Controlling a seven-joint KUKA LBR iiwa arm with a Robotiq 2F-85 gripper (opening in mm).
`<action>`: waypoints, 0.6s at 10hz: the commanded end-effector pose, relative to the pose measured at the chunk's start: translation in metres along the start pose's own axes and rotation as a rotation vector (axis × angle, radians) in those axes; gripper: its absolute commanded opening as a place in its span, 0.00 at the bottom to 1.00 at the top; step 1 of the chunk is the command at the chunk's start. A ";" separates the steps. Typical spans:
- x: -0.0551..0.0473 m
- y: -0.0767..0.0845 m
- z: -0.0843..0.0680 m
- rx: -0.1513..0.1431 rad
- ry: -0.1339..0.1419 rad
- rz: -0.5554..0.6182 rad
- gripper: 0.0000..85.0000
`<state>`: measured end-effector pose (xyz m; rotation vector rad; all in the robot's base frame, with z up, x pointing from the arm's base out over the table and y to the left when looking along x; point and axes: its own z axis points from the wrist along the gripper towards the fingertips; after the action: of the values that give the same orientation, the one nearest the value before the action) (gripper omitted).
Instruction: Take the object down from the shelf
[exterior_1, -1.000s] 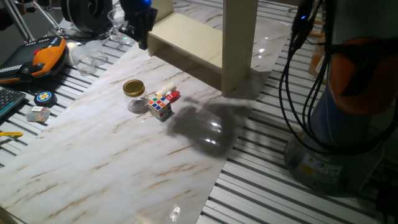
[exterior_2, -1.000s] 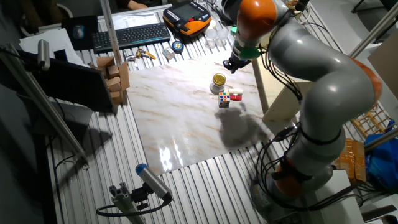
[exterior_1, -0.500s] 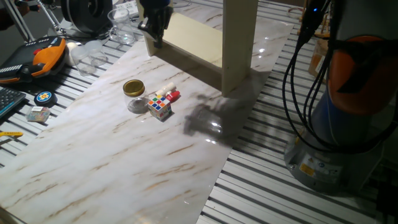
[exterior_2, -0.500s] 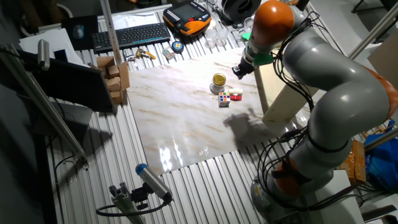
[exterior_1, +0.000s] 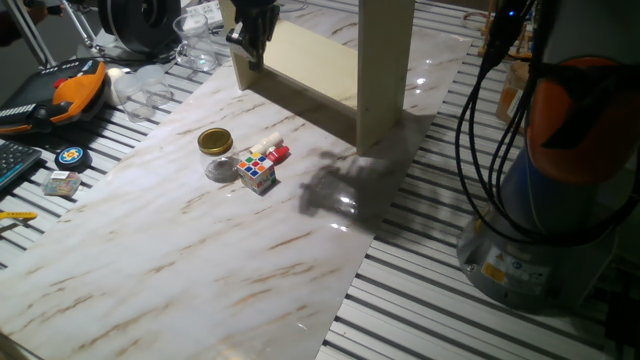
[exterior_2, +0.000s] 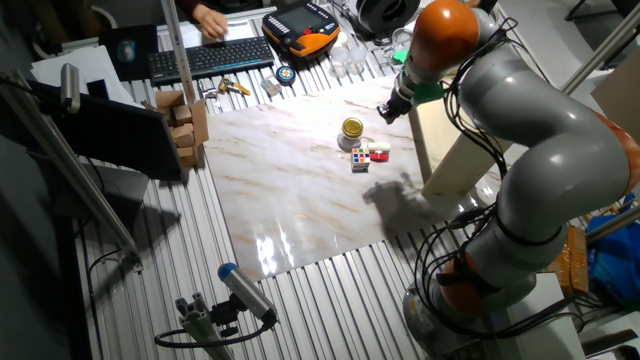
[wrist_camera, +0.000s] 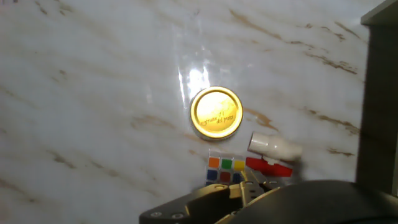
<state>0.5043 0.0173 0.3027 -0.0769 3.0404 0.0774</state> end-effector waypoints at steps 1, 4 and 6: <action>-0.002 -0.001 -0.001 -0.005 0.002 -0.018 0.00; -0.005 -0.002 -0.001 0.014 0.005 -0.075 0.00; -0.007 -0.001 0.001 0.010 0.016 -0.068 0.00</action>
<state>0.5116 0.0169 0.3024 -0.1811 3.0508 0.0534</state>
